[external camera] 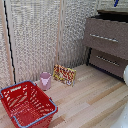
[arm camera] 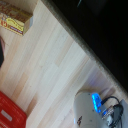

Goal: Transport the gripper mindfully toward the orange-red bowl and clasp it to elevate with ease. Ensure your robot's arm aligns efficiently with the top drawer's opening. Carefully slide the orange-red bowl into the designated spot with precision. After confirmation, withdraw the gripper gently. Close the drawer smoothly by transitioning the gripper to its handle.

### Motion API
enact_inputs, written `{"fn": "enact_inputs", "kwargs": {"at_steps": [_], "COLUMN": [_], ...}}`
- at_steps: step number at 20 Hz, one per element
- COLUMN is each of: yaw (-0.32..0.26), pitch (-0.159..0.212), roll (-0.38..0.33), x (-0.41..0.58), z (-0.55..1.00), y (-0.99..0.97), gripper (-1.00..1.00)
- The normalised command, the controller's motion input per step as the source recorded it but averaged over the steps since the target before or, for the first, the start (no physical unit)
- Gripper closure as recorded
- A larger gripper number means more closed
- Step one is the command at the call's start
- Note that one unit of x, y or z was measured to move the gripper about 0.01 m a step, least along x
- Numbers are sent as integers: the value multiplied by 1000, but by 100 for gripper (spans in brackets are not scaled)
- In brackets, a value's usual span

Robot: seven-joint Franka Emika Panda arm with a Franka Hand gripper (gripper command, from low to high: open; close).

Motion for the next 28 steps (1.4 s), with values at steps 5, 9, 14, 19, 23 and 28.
{"fn": "enact_inputs", "kwargs": {"at_steps": [5,9,14,19,23,28], "yaw": [178,168,115,84,93,103], "pitch": [93,98,119,116,108,84], "roll": [-285,-260,-280,-329,-375,-375], "x": [80,216,176,127,1,12], "z": [-29,-11,-1,-25,-103,-181], "y": [97,196,334,356,196,139], "gripper": [-100,-100,-100,-100,-100,-100]}}
